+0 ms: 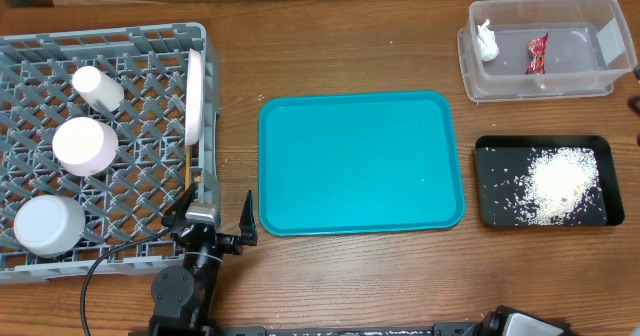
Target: Sort waste into correct bins and load items into the dishwasher
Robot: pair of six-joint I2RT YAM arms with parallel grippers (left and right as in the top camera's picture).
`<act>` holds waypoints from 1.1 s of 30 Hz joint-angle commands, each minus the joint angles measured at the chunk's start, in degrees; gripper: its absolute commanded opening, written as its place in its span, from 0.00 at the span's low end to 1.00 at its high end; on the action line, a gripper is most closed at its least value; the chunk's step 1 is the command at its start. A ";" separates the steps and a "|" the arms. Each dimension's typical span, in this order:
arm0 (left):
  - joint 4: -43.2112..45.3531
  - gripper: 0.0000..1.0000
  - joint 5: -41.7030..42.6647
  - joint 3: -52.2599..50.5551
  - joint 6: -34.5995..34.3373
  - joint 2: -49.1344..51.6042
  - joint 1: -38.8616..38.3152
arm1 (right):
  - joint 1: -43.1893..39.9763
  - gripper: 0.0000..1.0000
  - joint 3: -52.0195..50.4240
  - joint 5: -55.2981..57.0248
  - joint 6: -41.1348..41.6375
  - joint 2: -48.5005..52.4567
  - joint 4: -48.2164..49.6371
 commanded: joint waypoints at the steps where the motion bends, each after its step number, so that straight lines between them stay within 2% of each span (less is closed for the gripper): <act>1: -0.11 1.00 -0.74 -0.24 1.27 -0.61 0.35 | 0.61 1.00 0.46 3.28 -2.25 -3.19 2.01; 5: -0.11 1.00 -0.74 -0.24 1.27 -0.61 0.35 | 4.85 1.00 -3.43 2.58 -2.29 -6.95 8.17; 9: -0.11 1.00 -0.74 -0.24 1.27 -0.61 0.35 | 10.36 1.00 -11.80 2.91 -2.51 -12.46 15.61; 20: -0.11 1.00 -0.74 -0.24 1.27 -0.61 0.35 | 23.98 1.00 -64.65 2.78 -2.49 -41.42 54.86; 24: -0.11 1.00 -0.74 -0.24 1.27 -0.61 0.35 | 26.69 1.00 -81.50 2.47 -2.47 -51.69 68.28; 25: -0.11 1.00 -0.76 -0.24 1.27 -0.61 0.35 | 26.77 1.00 -88.37 1.03 -2.47 -55.69 73.57; 28: -0.11 1.00 -0.74 -0.24 1.27 -0.61 0.35 | 26.80 1.00 -96.65 -0.22 -2.47 -61.24 78.99; 33: -0.11 1.00 -0.74 -0.24 1.27 -0.61 0.35 | 26.49 1.00 -105.20 -0.85 -2.47 -69.53 82.77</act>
